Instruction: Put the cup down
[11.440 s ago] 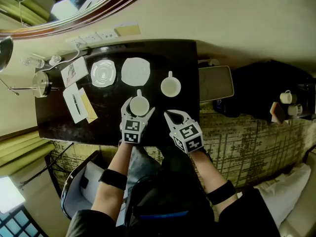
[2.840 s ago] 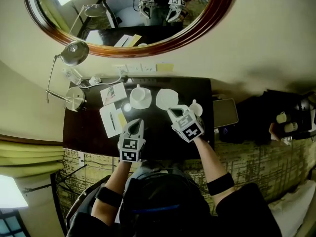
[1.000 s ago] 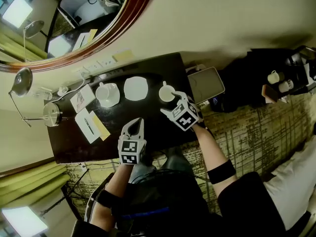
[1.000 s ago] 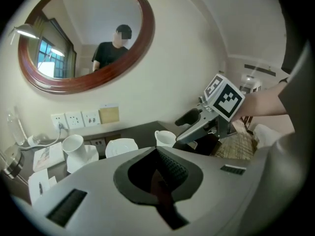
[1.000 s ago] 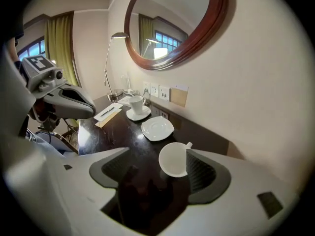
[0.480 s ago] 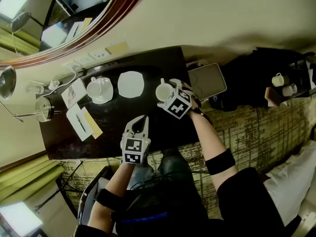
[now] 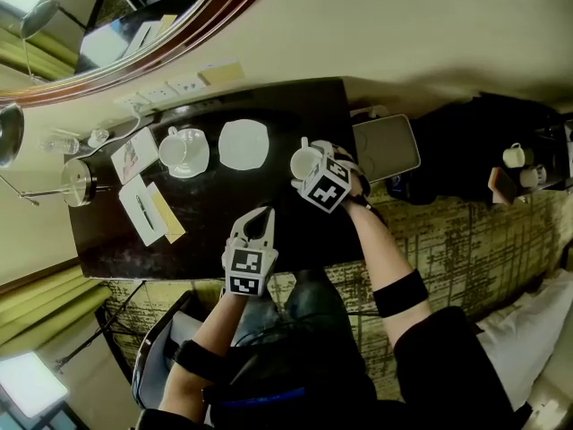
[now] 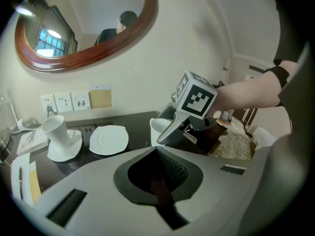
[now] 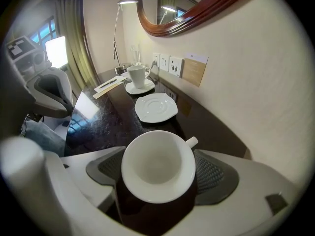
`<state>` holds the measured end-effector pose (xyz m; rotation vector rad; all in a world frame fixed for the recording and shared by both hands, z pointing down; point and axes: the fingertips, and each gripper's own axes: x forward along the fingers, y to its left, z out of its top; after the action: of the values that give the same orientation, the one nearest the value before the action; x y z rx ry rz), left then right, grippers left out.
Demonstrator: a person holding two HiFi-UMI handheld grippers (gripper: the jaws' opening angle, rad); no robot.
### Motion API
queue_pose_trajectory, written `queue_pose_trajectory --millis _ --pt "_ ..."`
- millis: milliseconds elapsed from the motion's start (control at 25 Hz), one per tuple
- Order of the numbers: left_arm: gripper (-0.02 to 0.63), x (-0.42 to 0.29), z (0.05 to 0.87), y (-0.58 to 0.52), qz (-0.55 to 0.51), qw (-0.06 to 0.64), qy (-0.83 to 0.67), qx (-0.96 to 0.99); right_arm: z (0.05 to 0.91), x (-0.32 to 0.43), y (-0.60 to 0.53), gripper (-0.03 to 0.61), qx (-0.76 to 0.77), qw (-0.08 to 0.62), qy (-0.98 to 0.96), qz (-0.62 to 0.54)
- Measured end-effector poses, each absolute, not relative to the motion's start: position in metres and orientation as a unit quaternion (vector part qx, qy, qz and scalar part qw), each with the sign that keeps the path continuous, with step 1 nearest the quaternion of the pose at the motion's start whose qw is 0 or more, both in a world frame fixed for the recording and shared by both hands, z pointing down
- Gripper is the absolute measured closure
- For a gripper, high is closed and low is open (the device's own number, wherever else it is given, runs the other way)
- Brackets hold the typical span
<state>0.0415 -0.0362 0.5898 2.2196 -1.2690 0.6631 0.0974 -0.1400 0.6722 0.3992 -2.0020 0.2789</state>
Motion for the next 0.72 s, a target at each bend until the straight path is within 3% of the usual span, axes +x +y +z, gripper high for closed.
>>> queue_pose_trajectory --millis 440,720 --pt "0.611 0.035 0.596 -0.034 0.228 0.259 -0.479 0.807 0.666 0.093 -0.144 0.143 0.163 0.514 -0.837 0.093" --pt "0.611 0.016 0.597 -0.038 0.216 0.266 -0.497 0.797 0.634 0.052 -0.162 0.143 0.153 0.492 -0.853 0.077"
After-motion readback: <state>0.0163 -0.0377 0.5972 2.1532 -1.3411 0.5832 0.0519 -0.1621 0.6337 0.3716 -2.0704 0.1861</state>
